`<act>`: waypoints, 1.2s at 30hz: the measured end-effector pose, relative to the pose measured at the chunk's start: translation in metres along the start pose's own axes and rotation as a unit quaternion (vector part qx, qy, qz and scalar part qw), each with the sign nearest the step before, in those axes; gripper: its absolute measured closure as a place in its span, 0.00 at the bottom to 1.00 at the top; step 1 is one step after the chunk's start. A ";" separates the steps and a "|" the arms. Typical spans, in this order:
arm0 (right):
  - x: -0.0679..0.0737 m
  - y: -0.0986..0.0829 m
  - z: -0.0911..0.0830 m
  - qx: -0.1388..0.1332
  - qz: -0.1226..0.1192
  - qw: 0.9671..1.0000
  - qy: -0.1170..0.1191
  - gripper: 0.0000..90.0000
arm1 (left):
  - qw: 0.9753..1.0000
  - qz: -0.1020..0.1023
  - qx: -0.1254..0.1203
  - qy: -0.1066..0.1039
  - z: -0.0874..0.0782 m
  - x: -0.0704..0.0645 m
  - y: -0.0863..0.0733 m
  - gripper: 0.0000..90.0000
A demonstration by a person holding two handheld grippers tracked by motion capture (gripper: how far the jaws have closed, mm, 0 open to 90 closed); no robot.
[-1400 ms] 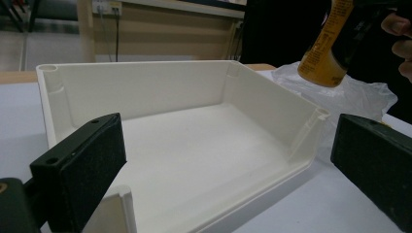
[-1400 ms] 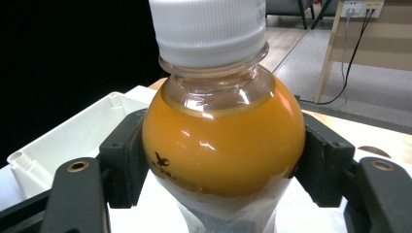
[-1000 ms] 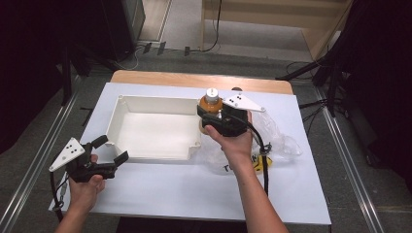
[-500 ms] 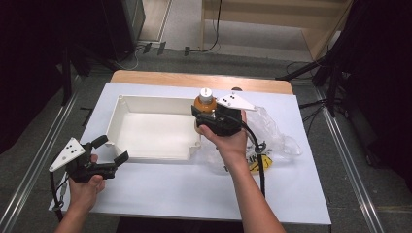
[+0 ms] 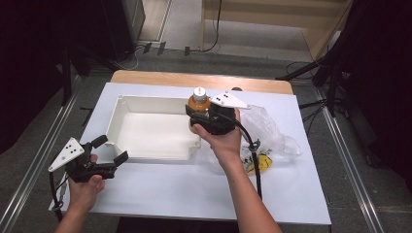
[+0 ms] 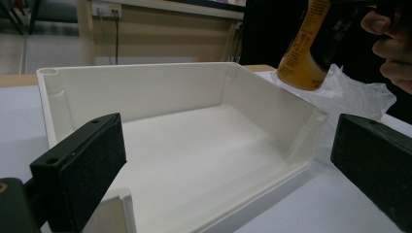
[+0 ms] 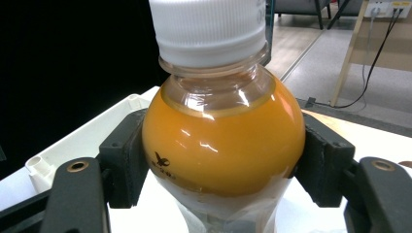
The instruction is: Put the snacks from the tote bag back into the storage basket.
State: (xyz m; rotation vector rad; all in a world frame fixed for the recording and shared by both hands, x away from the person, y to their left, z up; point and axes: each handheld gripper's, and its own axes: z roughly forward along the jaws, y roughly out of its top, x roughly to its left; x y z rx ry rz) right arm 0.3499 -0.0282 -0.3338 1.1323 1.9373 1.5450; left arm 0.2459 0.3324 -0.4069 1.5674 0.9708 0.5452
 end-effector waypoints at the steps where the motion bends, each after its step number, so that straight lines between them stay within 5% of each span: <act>1: 0.001 0.000 0.001 0.001 0.000 1.000 0.000 0.34 | 1.000 0.000 0.000 0.000 0.000 0.000 0.000 0.00; 36: 0.013 -0.006 0.021 0.008 0.000 1.000 0.012 0.34 | 1.000 -0.001 -0.002 0.000 -0.001 0.000 0.001 0.00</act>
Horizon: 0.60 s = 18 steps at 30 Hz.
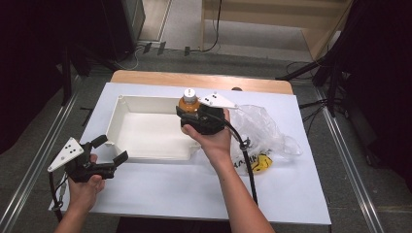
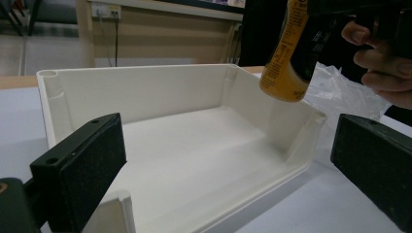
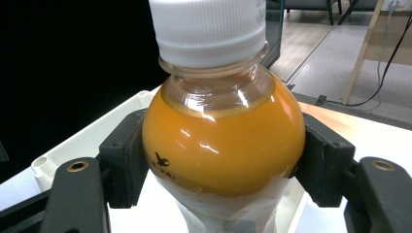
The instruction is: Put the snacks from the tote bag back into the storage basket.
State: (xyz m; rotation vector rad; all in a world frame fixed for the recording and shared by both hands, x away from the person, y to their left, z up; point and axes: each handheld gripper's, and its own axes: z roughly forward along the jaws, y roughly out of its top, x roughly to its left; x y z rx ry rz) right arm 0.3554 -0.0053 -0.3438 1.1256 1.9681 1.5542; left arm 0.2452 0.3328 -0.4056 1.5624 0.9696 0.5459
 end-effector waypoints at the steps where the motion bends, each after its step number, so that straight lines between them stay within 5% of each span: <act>1: 0.000 0.000 0.000 0.000 0.000 1.000 0.000 0.34 | 1.000 0.000 0.000 0.000 0.000 0.000 0.000 0.00; 18: -0.001 -0.010 0.007 0.007 -0.007 1.000 0.002 0.34 | 1.000 0.000 0.000 0.000 0.000 0.000 0.000 0.00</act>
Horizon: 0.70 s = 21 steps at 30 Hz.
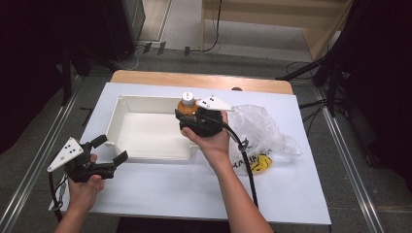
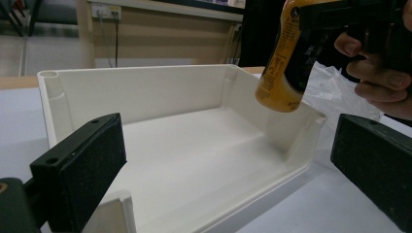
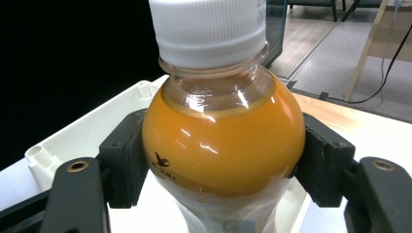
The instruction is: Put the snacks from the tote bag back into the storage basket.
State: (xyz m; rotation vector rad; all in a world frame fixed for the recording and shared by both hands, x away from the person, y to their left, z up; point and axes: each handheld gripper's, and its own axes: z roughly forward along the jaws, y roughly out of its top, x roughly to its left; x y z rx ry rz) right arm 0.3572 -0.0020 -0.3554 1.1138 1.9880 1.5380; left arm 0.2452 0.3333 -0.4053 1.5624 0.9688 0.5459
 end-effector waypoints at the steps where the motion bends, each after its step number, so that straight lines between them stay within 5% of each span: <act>1: 0.000 -0.001 0.000 0.001 0.002 1.000 -0.001 0.34 | 1.000 0.000 0.000 0.000 0.000 0.000 0.000 0.00; 21: -0.002 -0.014 0.007 0.014 -0.004 1.000 -0.003 0.34 | 1.000 -0.001 0.000 -0.001 0.000 0.001 0.000 0.00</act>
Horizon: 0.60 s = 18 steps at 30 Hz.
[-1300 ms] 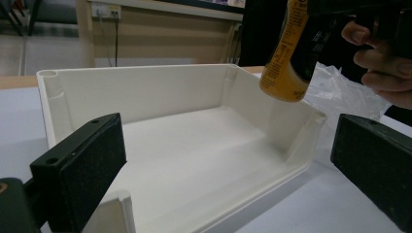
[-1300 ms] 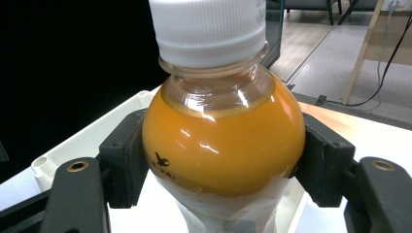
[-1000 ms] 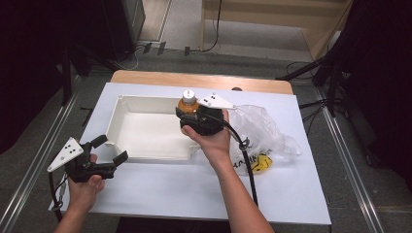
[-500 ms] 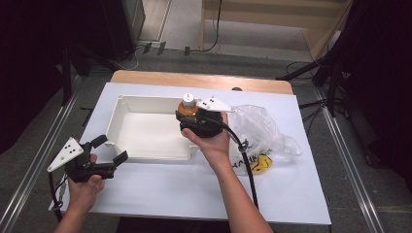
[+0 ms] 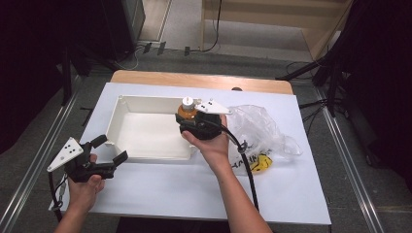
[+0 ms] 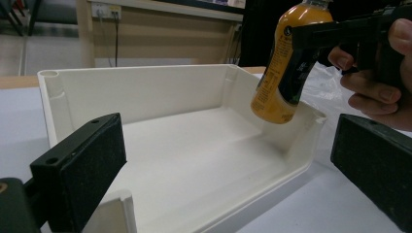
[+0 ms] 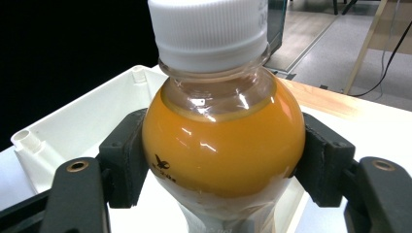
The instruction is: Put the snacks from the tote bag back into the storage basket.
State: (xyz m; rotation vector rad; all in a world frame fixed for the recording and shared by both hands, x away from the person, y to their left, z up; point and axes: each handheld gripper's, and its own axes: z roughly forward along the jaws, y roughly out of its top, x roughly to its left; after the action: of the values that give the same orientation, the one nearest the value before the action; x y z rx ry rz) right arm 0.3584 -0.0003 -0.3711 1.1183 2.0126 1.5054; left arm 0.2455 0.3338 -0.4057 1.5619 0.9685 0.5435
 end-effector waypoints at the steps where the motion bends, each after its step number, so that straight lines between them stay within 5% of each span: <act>1: 0.000 -0.001 0.000 0.000 0.000 1.000 0.001 0.34 | 1.000 0.000 0.000 0.000 0.000 0.000 0.000 0.00; 18: -0.002 -0.012 0.006 0.010 0.004 1.000 -0.001 0.34 | 1.000 0.000 0.001 0.001 0.000 0.000 0.000 0.00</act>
State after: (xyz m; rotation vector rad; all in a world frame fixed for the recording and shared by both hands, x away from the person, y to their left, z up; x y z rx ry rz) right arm 0.3596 0.0007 -0.3844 1.1361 2.0294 1.4892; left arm 0.2456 0.3342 -0.4058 1.5628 0.9697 0.5444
